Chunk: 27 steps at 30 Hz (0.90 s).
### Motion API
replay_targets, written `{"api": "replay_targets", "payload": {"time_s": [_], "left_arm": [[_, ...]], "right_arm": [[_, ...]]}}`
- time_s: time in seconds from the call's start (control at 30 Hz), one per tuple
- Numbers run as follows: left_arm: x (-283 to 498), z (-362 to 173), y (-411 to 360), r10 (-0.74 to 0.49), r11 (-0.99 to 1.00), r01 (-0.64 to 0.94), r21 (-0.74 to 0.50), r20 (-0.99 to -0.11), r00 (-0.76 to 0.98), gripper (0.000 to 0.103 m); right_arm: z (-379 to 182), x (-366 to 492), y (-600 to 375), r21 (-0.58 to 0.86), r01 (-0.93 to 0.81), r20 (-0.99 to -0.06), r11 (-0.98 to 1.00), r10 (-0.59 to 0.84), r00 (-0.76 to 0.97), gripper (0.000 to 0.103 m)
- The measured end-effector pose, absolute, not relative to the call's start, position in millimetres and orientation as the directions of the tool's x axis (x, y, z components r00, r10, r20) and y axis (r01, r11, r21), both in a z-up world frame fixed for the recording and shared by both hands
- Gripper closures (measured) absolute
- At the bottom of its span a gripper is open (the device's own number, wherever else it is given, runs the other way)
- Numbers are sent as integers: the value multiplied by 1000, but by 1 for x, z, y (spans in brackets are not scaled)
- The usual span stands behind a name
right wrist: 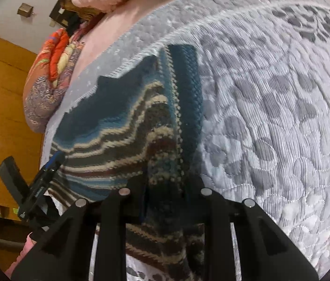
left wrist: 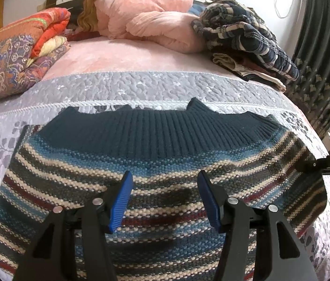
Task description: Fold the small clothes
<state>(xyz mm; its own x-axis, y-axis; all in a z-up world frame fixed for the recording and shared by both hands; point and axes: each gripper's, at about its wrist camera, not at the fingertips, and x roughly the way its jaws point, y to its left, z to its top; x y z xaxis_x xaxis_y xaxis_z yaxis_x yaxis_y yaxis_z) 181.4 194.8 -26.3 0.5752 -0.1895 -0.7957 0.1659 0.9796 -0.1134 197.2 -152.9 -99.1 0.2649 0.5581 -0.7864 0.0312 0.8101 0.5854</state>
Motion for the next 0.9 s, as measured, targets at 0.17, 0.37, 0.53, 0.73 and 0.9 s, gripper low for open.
{"api": "replay_targets", "payload": {"time_s": [0.17, 0.37, 0.53, 0.73, 0.9], "left_arm": [[184, -38, 201, -183, 981, 152, -117, -811, 556, 45], [185, -43, 204, -186, 981, 158, -117, -814, 550, 44], [190, -49, 212, -222, 974, 153, -165, -819, 529, 43], [199, -37, 224, -276, 961, 124, -248, -823, 496, 44], [201, -19, 232, -314, 948, 128, -290, -804, 505, 44]], "right_arm": [[-109, 196, -158, 611, 53, -771, 790, 579, 263, 81], [-119, 194, -162, 632, 68, -756, 772, 595, 272, 80], [-113, 194, -161, 621, 116, -771, 775, 579, 264, 81], [-61, 198, -136, 559, 80, -808, 825, 521, 274, 82], [-8, 203, -83, 479, -23, -840, 877, 466, 279, 83]]}}
